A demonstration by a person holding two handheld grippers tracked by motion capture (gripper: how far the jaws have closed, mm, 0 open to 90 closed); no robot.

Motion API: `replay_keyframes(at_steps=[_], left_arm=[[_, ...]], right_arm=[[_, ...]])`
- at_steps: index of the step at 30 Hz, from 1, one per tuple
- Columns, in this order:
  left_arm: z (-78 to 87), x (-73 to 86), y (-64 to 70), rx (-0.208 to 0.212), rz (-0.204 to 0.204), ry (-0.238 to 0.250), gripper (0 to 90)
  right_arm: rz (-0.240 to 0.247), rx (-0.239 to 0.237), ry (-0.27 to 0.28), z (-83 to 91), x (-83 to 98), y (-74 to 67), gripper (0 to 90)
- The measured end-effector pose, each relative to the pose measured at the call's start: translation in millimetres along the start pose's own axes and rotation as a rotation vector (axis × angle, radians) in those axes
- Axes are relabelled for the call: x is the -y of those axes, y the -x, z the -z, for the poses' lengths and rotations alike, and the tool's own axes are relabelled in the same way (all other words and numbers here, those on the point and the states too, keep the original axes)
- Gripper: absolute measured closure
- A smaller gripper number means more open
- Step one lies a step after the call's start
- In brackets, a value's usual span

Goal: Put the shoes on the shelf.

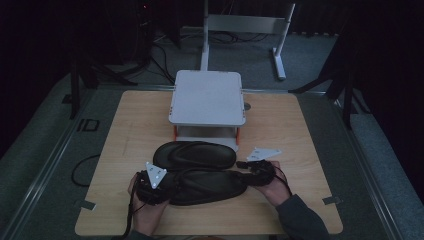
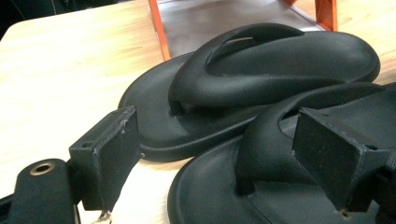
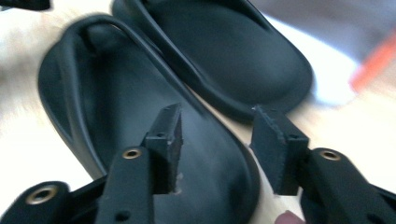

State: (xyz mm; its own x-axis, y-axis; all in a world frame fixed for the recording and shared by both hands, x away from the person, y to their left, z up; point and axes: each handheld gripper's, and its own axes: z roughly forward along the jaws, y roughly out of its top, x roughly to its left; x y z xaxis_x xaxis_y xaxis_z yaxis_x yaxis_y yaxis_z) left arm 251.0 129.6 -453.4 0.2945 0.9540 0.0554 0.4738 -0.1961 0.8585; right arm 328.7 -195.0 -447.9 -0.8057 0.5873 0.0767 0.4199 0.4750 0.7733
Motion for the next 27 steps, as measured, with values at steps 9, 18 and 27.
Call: replay_keyframes(at_steps=[9,18,27], left_arm=[[-17.9,-14.6,-27.7,0.081,0.059,0.023,40.8],[-54.8,-28.7,-48.8,0.195,0.171,-0.011,53.8],[-72.6,-26.8,-49.7,0.273,0.204,-0.056,49.7]], right_arm=[[0.085,-0.025,-0.02,-41.8,-31.1,-9.8,66.4],[0.104,-0.078,-0.028,-61.4,-44.9,-8.6,69.6],[0.096,-0.132,-0.041,-74.2,-48.0,-6.1,69.7]])
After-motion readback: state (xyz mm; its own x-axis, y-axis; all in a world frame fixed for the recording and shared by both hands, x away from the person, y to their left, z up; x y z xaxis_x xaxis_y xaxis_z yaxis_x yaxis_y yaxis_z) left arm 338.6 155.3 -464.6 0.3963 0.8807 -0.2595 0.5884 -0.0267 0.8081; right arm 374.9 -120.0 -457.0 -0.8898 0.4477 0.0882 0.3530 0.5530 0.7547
